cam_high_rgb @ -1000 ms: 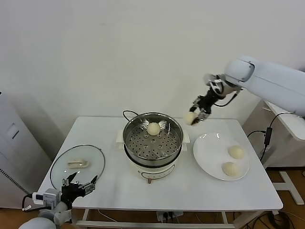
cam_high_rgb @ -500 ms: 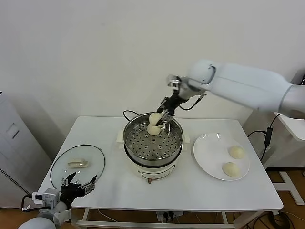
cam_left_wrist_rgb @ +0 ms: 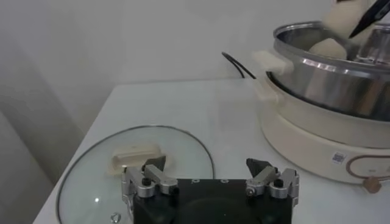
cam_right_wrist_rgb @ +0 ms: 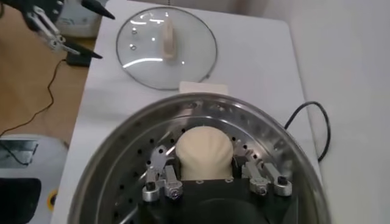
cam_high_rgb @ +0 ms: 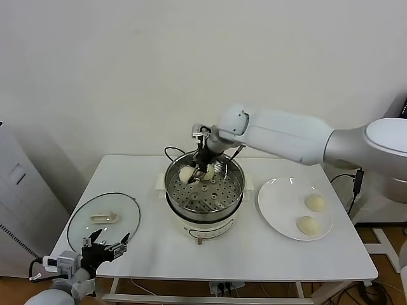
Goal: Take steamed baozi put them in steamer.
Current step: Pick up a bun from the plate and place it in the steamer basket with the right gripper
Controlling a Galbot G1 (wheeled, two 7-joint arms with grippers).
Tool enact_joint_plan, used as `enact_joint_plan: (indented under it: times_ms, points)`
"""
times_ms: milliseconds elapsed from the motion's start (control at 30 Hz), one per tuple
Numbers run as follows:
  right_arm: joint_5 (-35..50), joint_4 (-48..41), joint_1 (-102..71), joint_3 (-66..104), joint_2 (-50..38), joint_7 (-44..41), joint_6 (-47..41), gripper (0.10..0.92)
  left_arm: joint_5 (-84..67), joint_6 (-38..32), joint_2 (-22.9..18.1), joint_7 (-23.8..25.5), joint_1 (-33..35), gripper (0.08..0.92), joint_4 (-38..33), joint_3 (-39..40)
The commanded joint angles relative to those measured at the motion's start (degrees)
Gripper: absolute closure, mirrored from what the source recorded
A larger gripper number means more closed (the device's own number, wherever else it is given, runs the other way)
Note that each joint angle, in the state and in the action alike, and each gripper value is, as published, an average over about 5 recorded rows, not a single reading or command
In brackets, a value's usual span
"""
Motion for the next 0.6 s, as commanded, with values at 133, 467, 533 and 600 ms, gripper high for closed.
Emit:
enact_joint_plan:
  times_ms: [133, 467, 533, 600]
  points:
    - [-2.1, -1.7, -4.2, 0.7, 2.0, 3.3, -1.7, 0.516, 0.0, 0.0, -0.1, 0.0, 0.1, 0.177, -0.2, 0.0]
    - [-3.0, -3.0, -5.9, 1.7, 2.5, 4.2, -1.6, 0.449, 0.0, 0.0, -0.1, 0.0, 0.2, 0.177, -0.2, -0.1]
    - [-3.2, -3.0, -5.9, 1.9, 2.5, 4.2, -1.6, 0.391, 0.0, 0.0, -0.1, 0.0, 0.2, 0.177, -0.2, -0.1]
    - [-3.2, -2.8, -5.3, 2.3, 2.3, 3.6, -1.5, 0.330, 0.0, 0.0, -0.1, 0.0, 0.2, 0.177, -0.2, -0.1]
